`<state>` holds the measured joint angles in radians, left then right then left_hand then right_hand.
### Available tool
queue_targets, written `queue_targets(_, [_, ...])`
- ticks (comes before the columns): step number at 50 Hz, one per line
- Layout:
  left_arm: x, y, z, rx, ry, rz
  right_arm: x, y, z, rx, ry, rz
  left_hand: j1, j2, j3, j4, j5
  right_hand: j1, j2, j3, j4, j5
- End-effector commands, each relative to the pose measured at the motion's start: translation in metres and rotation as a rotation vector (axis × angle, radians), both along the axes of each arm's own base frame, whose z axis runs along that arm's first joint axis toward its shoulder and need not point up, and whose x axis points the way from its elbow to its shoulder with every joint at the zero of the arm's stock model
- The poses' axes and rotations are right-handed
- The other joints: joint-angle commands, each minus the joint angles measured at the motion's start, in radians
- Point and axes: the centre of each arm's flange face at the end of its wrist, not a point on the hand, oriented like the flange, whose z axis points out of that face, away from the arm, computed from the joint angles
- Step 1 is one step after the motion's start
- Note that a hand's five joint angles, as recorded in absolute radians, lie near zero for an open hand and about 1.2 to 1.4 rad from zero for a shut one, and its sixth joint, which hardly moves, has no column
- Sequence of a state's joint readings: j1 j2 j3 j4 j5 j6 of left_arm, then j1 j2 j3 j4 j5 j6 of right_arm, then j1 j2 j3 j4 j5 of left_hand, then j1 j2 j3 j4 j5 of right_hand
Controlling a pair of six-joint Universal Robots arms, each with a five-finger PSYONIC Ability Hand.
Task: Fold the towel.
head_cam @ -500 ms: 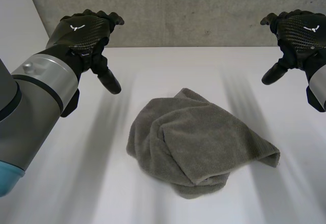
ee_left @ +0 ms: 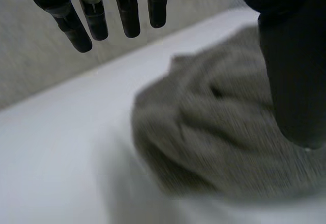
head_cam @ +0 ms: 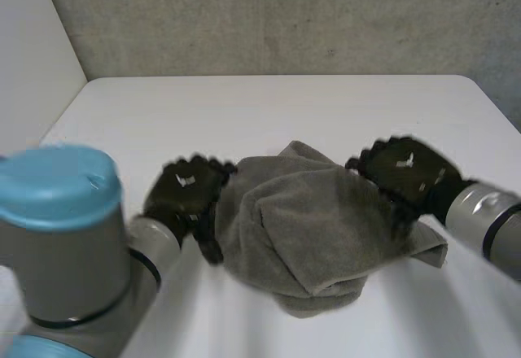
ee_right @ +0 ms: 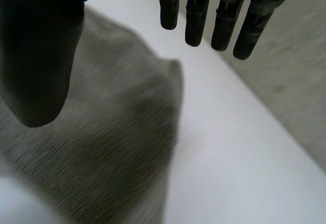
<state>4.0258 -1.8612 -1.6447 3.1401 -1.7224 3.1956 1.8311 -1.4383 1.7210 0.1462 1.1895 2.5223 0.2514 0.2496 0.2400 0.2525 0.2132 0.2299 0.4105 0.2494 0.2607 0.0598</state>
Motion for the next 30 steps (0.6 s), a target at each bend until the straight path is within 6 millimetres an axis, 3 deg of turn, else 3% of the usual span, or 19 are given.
queue_targets(1, [-0.007,0.003,-0.042,0.079,-0.067,-0.024,-0.002,-0.001,-0.05,0.007,0.03,-0.007,-0.07,-0.068,-0.059,-0.071,-0.206,-0.055,-0.236,-0.075,-0.086,-0.06])
queue_targets(8, [-0.018,0.004,-0.056,0.08,-0.071,-0.048,-0.003,-0.005,-0.07,0.01,0.027,-0.017,0.009,0.011,0.02,0.008,-0.128,-0.055,-0.236,-0.075,-0.086,-0.06])
queue_targets(9, [-0.018,0.004,-0.056,0.08,-0.071,-0.049,-0.003,-0.007,-0.075,0.014,0.025,-0.02,0.009,0.011,0.02,0.008,-0.127,0.033,-0.147,0.014,0.002,0.029])
queue_targets(10, [-0.019,0.004,-0.057,0.074,-0.069,-0.051,-0.003,-0.007,-0.075,0.014,0.025,-0.02,0.102,0.104,0.113,0.101,-0.034,0.034,-0.146,0.015,0.003,0.03])
queue_targets(12, [-0.02,0.003,-0.057,0.068,-0.064,-0.051,-0.004,-0.011,-0.08,0.006,0.019,-0.028,0.238,0.24,0.249,0.237,0.102,0.335,0.154,0.315,0.304,0.33])
queue_targets(13, [-0.021,0.002,-0.057,0.063,-0.058,-0.05,-0.004,-0.011,-0.08,0.006,0.019,-0.028,0.395,0.397,0.406,0.394,0.259,0.337,0.156,0.317,0.306,0.332])
queue_targets(14, [-0.021,0.002,-0.057,0.063,-0.058,-0.05,-0.004,-0.012,-0.082,0.001,0.02,-0.032,0.397,0.398,0.408,0.396,0.26,0.476,0.295,0.457,0.445,0.472])
queue_targets(15, [-0.022,0.001,-0.056,0.054,-0.052,-0.051,-0.004,-0.014,-0.081,-0.007,0.02,-0.039,0.591,0.593,0.603,0.59,0.455,0.655,0.474,0.635,0.624,0.65])
queue_targets(16, [-0.023,0.001,-0.055,0.044,-0.043,-0.052,-0.004,-0.014,-0.081,-0.007,0.02,-0.039,0.773,0.775,0.785,0.772,0.637,0.657,0.476,0.637,0.626,0.652])
queue_targets(17, [-0.023,0.001,-0.055,0.044,-0.043,-0.052,-0.006,-0.017,-0.081,-0.013,0.021,-0.054,0.775,0.777,0.787,0.774,0.639,0.892,0.711,0.872,0.861,0.888])
queue_targets(18, [-0.023,0.0,-0.055,0.035,-0.036,-0.051,-0.006,-0.017,-0.081,-0.013,0.021,-0.055,0.897,0.899,0.909,0.896,0.761,0.894,0.714,0.875,0.864,0.89])
queue_targets(19, [-0.024,-0.001,-0.054,0.027,-0.029,-0.049,-0.009,-0.021,-0.079,-0.017,0.02,-0.075,1.021,1.023,1.032,1.02,0.884,1.138,0.958,1.119,1.108,1.134])
queue_targets(22, [-0.024,-0.001,-0.052,0.019,-0.022,-0.046,-0.017,-0.028,-0.077,-0.019,0.013,-0.123,1.145,1.147,1.156,1.144,1.009,1.166,0.986,1.147,1.136,1.162])
queue_targets(25, [-0.023,-0.001,-0.047,0.009,-0.014,-0.044,-0.022,-0.031,-0.069,-0.027,-0.001,-0.147,1.145,1.147,1.156,1.144,1.009,1.166,0.986,1.147,1.136,1.162])
queue_targets(27, [-0.02,-0.001,-0.028,-0.028,0.022,-0.039,-0.023,-0.031,-0.061,-0.049,-0.01,-0.153,1.145,1.147,1.156,1.144,1.009,1.166,0.986,1.147,1.136,1.162])
queue_targets(28, [-0.02,-0.001,-0.028,-0.029,0.023,-0.039,-0.026,-0.029,-0.051,-0.069,-0.016,-0.159,1.145,1.147,1.156,1.144,1.009,1.166,0.986,1.147,1.136,1.162])
queue_targets(30, [-0.016,0.001,-0.003,-0.073,0.065,-0.036,-0.03,-0.027,-0.041,-0.078,-0.024,-0.17,1.145,1.147,1.156,1.144,1.009,1.166,0.986,1.147,1.136,1.162])
